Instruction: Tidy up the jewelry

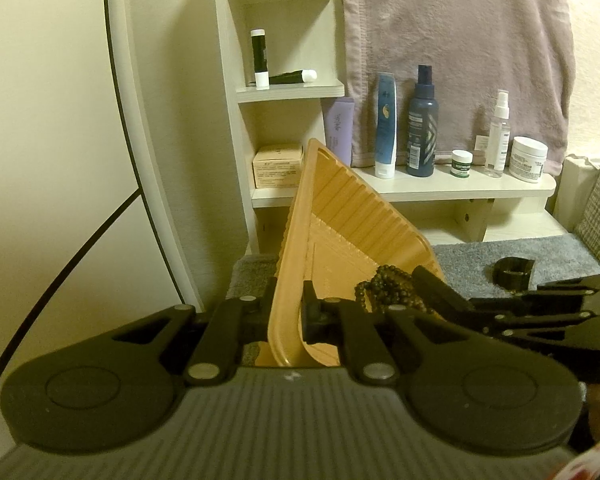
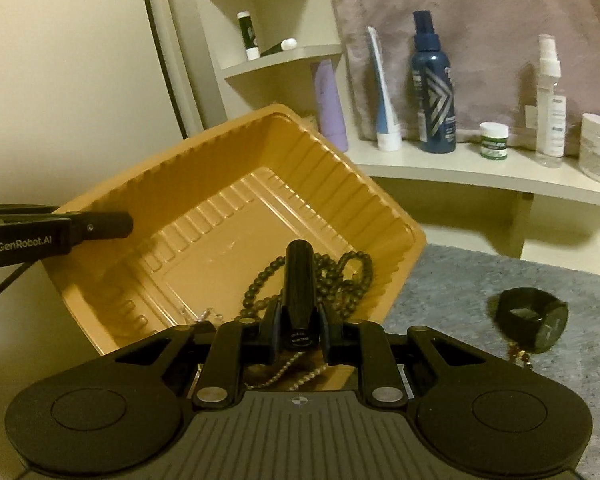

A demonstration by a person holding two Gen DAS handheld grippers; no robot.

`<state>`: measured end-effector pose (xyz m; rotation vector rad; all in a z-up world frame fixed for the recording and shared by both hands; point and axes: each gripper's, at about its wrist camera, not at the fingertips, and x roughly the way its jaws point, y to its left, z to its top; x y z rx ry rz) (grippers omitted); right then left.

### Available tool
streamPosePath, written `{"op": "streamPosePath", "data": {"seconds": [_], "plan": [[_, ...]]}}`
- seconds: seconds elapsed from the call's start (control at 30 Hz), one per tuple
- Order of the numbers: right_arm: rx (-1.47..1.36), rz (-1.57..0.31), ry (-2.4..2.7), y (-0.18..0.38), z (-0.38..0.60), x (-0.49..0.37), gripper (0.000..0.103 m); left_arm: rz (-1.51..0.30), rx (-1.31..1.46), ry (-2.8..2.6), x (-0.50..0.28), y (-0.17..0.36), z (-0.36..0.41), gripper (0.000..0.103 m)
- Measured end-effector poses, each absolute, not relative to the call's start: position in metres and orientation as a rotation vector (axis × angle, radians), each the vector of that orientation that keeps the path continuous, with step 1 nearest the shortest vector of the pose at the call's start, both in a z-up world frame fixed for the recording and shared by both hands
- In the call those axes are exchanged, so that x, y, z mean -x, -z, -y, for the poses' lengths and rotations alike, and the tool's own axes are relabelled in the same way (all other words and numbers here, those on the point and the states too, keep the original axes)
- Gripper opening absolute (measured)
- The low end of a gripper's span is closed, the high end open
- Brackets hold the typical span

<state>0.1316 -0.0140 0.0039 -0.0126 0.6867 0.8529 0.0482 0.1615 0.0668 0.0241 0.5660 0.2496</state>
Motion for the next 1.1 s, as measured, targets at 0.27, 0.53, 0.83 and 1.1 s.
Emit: {"op": "streamPosePath", "data": {"seconds": [0.27, 0.53, 0.83, 1.1], "plan": [[-0.013, -0.705, -0.862, -0.001, 0.014, -0.135, 0.02, -0.567, -0.023, -0.252, -0.049, -0.066, -0.163, 0.009], [-0.069, -0.694, -0.899, -0.004, 0.018, -0.133, 0.048, -0.566, -0.023, -0.251, -0.049, -0.066, -0.162, 0.009], [-0.111, -0.668, -0.694, 0.0, 0.071, -0.139, 0.049, -0.565, -0.022, -0.251, -0.049, -0.066, -0.162, 0.009], [-0.077, -0.685, -0.473, 0.017, 0.125, -0.149, 0.049, -0.564, -0.025, -0.251, -0.049, -0.065, -0.162, 0.009]]}}
